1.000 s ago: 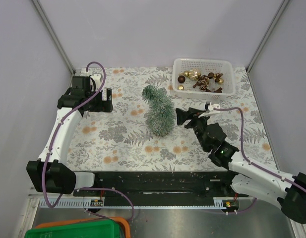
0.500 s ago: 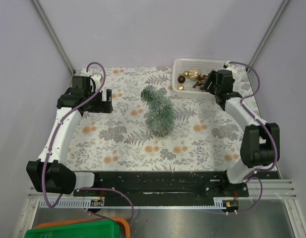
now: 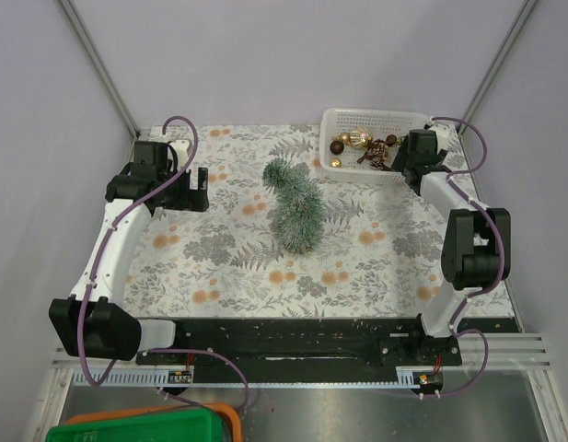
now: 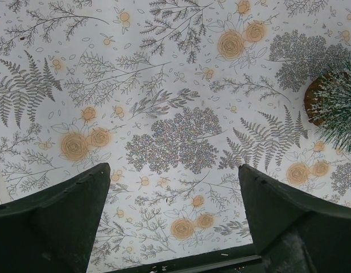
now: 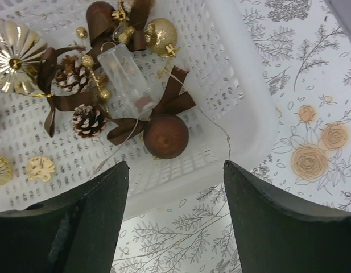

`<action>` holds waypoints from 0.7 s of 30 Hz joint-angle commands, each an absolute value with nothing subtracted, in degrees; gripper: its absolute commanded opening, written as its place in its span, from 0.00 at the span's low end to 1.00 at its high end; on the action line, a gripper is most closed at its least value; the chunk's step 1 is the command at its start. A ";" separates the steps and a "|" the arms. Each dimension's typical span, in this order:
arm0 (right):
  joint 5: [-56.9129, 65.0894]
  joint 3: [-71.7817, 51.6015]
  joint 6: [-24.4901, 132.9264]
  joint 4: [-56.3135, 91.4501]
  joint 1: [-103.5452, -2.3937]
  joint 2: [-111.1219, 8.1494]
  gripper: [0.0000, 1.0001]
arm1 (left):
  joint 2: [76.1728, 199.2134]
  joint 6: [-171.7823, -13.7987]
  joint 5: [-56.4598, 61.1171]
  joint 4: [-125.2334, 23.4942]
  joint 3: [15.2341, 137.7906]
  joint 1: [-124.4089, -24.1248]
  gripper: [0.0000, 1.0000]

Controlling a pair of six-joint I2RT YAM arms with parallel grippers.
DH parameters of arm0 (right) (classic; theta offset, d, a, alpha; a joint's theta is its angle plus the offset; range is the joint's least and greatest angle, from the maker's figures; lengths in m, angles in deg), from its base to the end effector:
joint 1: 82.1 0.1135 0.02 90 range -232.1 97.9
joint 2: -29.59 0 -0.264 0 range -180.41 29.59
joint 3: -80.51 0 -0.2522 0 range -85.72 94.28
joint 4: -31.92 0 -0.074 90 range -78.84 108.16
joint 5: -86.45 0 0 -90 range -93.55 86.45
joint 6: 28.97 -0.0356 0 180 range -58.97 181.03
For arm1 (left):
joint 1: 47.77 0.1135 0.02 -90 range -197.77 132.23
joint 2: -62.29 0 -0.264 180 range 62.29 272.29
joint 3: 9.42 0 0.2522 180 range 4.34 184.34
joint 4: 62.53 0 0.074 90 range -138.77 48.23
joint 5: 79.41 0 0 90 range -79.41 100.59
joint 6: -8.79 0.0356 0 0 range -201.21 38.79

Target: Decorate the small christmas tree

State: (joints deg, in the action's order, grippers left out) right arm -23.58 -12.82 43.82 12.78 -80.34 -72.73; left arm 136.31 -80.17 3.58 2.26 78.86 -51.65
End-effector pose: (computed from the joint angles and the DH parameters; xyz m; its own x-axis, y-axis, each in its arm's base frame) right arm 0.4076 0.0003 0.2421 -0.4701 0.2637 -0.8423 0.4097 0.9105 0.0563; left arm 0.2604 -0.0220 0.3450 -0.7674 0.0701 -0.6373 0.1585 0.9839 -0.0827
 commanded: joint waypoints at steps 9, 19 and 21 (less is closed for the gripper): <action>-32.82 -28.76 43.81 15.26 -81.13 -60.77 0.74 | 136.29 -80.07 1.63 1.51 80.72 -51.46 0.99; -30.81 -40.80 37.66 9.91 -81.13 -46.63 0.70 | 134.62 -79.28 0.22 1.42 79.32 -51.46 0.99; -29.58 -44.40 36.25 8.33 -80.95 -41.45 0.67 | 134.36 -78.75 -0.13 1.33 79.05 -51.46 0.99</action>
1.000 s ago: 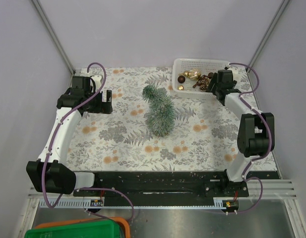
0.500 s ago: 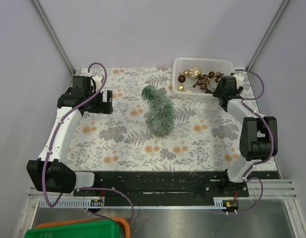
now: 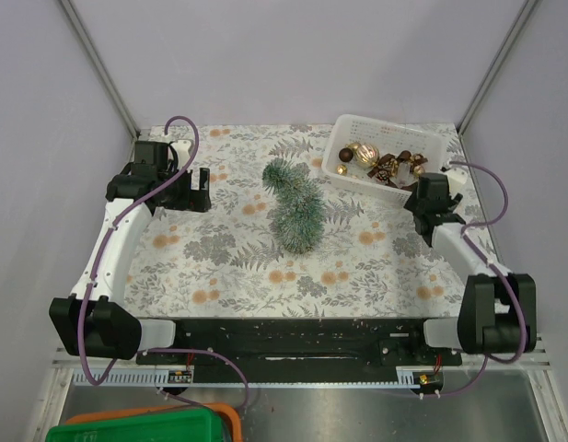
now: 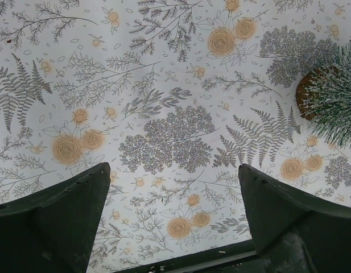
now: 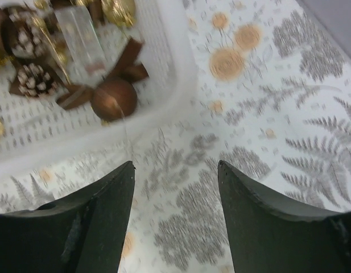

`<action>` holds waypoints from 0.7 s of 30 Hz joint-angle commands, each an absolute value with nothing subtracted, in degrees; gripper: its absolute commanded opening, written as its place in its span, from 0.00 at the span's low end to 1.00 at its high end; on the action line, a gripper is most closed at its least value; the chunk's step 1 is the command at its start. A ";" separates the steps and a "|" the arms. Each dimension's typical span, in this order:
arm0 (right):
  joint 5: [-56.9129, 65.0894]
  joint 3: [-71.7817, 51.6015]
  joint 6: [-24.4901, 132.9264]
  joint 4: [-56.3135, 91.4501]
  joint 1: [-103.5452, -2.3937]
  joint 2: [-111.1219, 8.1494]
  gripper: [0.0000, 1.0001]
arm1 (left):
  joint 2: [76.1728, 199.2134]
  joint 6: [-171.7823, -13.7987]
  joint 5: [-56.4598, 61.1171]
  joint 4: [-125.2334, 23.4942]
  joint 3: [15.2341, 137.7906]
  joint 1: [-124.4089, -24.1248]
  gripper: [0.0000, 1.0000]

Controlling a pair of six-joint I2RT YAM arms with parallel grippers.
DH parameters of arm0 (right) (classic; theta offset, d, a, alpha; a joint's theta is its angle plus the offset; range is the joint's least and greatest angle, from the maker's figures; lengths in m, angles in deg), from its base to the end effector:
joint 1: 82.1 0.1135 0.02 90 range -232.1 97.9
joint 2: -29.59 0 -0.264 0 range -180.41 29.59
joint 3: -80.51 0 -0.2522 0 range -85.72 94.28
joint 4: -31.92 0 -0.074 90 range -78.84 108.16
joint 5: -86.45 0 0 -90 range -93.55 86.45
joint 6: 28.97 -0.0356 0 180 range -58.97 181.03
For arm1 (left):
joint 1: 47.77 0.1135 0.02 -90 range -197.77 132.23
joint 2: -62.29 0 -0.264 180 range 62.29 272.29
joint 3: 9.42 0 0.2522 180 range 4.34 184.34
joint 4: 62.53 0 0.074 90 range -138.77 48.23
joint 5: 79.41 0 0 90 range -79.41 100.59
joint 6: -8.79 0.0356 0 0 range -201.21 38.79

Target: Decorate the small christmas tree

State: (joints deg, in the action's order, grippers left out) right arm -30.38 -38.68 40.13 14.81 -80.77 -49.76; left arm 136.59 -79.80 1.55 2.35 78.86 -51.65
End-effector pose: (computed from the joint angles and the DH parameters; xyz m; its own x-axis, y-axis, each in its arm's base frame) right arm 0.2966 -0.0092 0.2311 -0.4209 0.3086 -0.8530 0.5310 0.8462 0.0441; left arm 0.2612 -0.0233 0.3439 -0.7700 0.0766 -0.6335 0.1847 0.9770 -0.1064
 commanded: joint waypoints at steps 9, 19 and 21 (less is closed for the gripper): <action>-24.65 -48.13 32.55 2.61 -81.04 -24.62 0.62 | 134.80 -78.22 -1.36 1.42 79.58 -51.46 0.99; -22.01 -15.00 40.81 6.47 -81.13 -52.46 0.66 | 134.44 -78.22 -1.37 1.33 79.14 -51.46 0.99; -24.80 -12.08 41.69 7.35 -81.13 -57.92 0.67 | 134.71 -77.96 -1.10 1.42 79.05 -51.46 0.99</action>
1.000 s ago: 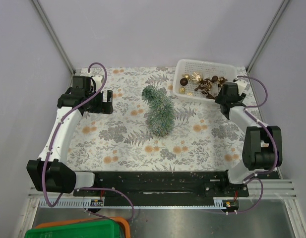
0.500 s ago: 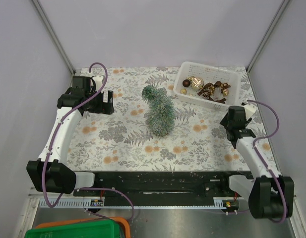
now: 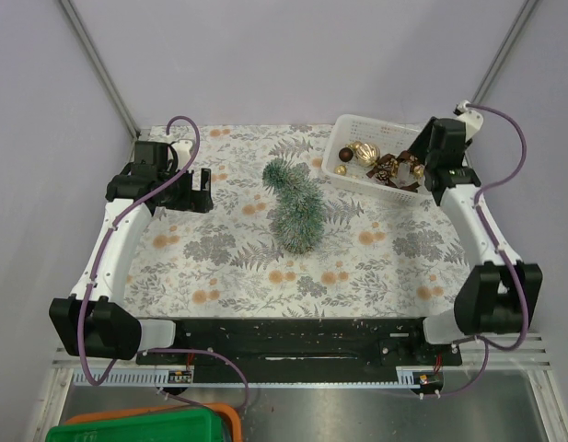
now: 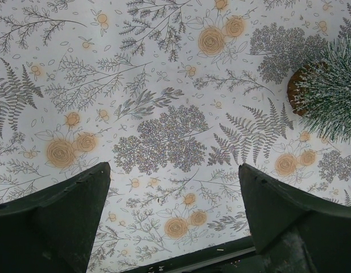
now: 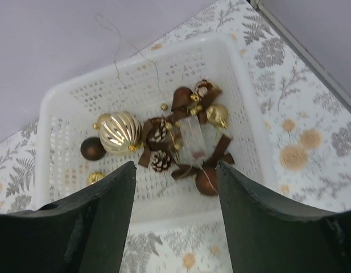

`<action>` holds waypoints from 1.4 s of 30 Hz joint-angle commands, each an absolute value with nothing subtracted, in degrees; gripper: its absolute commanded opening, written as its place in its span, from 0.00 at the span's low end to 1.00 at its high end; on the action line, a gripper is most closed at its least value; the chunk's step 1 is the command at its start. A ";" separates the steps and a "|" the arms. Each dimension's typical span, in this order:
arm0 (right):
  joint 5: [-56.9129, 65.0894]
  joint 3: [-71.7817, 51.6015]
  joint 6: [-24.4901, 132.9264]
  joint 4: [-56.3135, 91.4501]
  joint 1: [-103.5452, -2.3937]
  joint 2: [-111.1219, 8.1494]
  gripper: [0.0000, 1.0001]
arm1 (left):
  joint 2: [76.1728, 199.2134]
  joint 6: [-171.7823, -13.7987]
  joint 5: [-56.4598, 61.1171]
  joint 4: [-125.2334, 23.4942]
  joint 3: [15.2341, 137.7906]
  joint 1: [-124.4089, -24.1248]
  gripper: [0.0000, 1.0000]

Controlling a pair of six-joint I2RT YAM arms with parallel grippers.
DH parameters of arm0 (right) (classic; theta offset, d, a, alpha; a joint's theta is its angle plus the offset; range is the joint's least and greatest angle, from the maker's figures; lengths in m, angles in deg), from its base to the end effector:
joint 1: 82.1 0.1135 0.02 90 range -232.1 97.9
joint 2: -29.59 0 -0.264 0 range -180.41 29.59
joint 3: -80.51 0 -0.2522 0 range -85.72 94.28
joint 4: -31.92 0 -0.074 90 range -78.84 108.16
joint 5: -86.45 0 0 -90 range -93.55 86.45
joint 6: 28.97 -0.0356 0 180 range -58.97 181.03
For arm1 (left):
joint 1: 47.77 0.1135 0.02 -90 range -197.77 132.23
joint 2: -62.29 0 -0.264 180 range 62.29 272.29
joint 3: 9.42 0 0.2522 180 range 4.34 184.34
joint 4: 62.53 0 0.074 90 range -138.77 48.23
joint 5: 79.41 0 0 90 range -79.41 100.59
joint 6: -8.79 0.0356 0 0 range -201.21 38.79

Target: Decorate the small christmas tree

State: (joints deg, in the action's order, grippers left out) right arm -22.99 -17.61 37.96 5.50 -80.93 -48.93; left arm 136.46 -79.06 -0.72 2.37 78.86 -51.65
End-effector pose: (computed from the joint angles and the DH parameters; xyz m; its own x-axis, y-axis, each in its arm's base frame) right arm 0.3184 -0.0053 0.3449 -0.2479 0.3645 -0.8976 0.4174 0.8763 0.2406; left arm 0.2604 -0.0247 0.3446 -0.7654 0.0888 -0.6374 0.2189 0.9673 -0.1281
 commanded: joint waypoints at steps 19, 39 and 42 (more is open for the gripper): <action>-22.97 -30.34 18.67 5.43 -85.00 -59.10 0.55 | 134.62 -78.05 -1.36 1.42 79.40 -51.46 0.99; -23.06 -31.97 19.01 5.06 -85.08 -44.21 0.57 | 133.21 -76.99 -2.59 1.33 77.64 -51.46 0.99; -22.80 -22.39 20.60 5.86 -85.00 -50.89 0.57 | 133.56 -76.99 -2.77 1.33 77.56 -51.46 0.99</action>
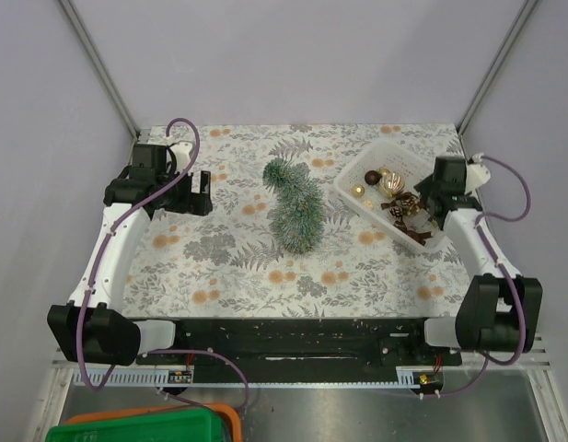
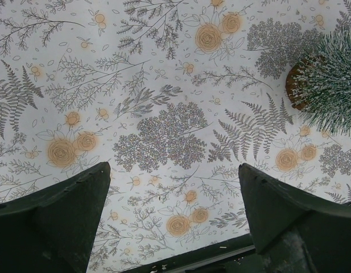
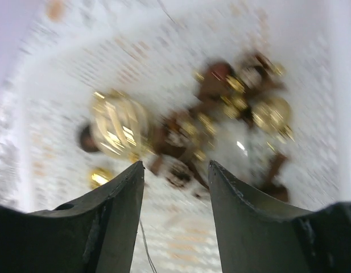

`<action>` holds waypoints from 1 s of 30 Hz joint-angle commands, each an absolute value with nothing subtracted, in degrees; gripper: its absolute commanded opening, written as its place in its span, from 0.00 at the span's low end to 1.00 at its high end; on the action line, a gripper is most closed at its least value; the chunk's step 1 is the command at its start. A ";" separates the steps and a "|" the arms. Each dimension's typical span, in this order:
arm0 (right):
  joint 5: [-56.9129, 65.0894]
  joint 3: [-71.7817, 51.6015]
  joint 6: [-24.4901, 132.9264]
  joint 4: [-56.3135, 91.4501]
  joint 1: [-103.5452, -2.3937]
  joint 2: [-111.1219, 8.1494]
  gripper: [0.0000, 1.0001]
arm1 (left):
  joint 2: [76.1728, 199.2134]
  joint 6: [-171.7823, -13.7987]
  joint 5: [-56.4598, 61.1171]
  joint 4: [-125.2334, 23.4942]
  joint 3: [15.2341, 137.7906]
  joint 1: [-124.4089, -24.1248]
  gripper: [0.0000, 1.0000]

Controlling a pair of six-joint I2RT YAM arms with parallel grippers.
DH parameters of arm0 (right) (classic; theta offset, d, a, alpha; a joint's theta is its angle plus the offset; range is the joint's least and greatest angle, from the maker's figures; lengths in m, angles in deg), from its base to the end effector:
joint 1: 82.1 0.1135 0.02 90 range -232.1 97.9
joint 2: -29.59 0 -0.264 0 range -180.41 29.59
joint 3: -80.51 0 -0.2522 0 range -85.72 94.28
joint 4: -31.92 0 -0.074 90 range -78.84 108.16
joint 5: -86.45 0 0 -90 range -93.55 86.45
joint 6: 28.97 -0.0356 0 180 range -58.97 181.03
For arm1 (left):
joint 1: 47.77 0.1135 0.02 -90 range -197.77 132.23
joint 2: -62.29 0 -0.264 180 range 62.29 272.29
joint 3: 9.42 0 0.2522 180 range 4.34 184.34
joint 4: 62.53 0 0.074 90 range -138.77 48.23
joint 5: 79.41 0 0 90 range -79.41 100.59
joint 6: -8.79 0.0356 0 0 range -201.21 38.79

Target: Decorate the small christmas tree

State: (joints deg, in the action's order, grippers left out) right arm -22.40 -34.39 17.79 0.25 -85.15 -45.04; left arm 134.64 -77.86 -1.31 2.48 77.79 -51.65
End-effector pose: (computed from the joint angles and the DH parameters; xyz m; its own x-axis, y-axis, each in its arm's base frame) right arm 0.2788 -0.0264 0.2554 -0.2784 0.6641 -0.6939 0.6641 0.6550 0.3604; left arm 0.2524 -0.0245 0.3462 -0.7531 0.1084 -0.6489 0.2425 0.9626 -0.1206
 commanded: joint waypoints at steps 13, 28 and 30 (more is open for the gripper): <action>-27.28 -5.22 21.13 5.33 -85.87 -70.07 0.55 | 134.36 -75.50 -3.38 1.42 76.50 -51.46 0.99; -21.76 -12.93 23.94 5.33 -87.46 -61.57 0.58 | 135.24 -75.23 -4.53 0.89 75.45 -51.37 0.99; -18.07 -15.84 23.86 5.42 -87.46 -57.35 0.59 | 135.24 -75.06 -4.62 0.89 75.45 -51.37 0.99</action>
State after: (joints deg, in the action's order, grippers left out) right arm -23.52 -11.90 22.99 3.68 -87.40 -67.02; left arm 135.41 -76.17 -3.37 2.37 75.70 -51.65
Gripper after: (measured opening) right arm 0.582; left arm 0.988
